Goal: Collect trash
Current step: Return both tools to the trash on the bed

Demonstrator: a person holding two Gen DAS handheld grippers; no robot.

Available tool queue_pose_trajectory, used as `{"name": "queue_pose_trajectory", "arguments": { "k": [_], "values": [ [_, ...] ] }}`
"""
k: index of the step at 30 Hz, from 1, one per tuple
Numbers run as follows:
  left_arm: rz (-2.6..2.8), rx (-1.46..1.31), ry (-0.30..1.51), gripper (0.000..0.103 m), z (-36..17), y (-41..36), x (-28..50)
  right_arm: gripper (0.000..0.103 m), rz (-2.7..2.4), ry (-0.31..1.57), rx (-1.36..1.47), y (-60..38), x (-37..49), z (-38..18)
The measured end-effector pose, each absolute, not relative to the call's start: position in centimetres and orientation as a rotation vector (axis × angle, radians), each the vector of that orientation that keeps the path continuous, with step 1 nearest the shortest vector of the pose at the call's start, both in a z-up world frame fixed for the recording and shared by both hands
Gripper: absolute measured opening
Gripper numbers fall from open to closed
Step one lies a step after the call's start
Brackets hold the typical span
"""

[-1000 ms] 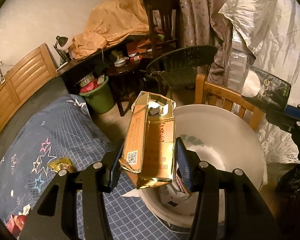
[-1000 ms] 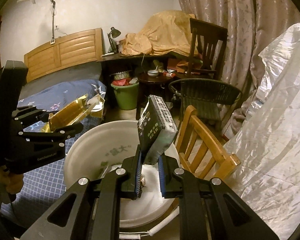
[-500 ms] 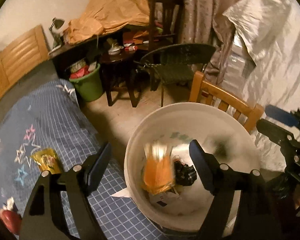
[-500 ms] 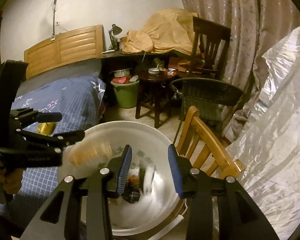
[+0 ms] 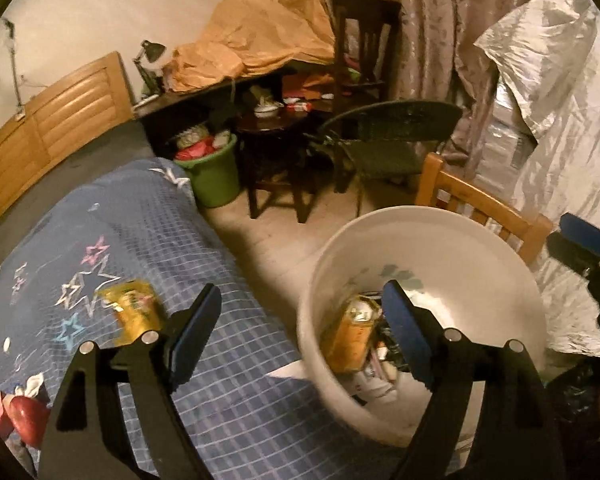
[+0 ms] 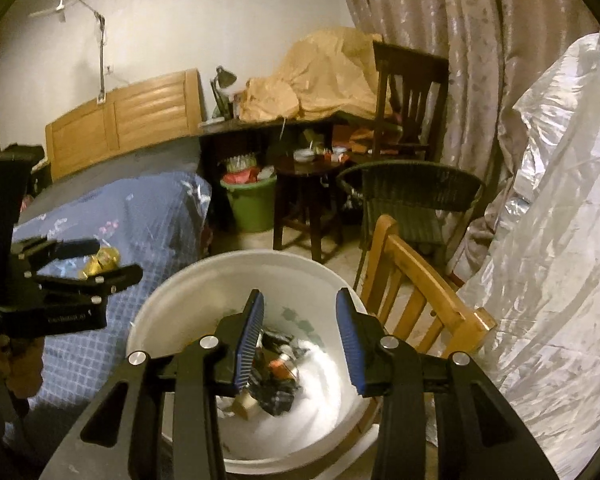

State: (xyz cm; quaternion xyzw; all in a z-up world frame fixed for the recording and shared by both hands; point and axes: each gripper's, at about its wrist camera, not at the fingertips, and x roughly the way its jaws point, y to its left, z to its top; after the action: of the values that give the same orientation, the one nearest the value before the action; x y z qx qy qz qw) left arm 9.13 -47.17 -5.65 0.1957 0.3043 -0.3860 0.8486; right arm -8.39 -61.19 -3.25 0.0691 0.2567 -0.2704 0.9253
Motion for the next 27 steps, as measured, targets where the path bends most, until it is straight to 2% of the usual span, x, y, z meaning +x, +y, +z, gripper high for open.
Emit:
{"name": "queue_pose_trajectory", "arguments": {
  "k": [4,7,9,27],
  "values": [
    [-0.753,0.382,0.614,0.08,-5.5,-44.3,9.6,0.039,-0.552,0.452,0.128,-58.9,-8.5,-2.8],
    [-0.707,0.34,0.599,0.085,-5.2,-41.5,10.1,0.039,-0.535,0.418,0.095,-56.7,-8.1,-2.8],
    [-0.684,0.319,0.598,0.085,-5.1,-39.9,10.3,0.039,-0.512,0.415,0.083,-55.2,-7.5,-2.9],
    [-0.455,0.135,0.645,0.089,-6.1,-20.5,11.7,0.039,-0.265,0.536,0.042,-41.4,2.4,-6.2]
  ]
}}
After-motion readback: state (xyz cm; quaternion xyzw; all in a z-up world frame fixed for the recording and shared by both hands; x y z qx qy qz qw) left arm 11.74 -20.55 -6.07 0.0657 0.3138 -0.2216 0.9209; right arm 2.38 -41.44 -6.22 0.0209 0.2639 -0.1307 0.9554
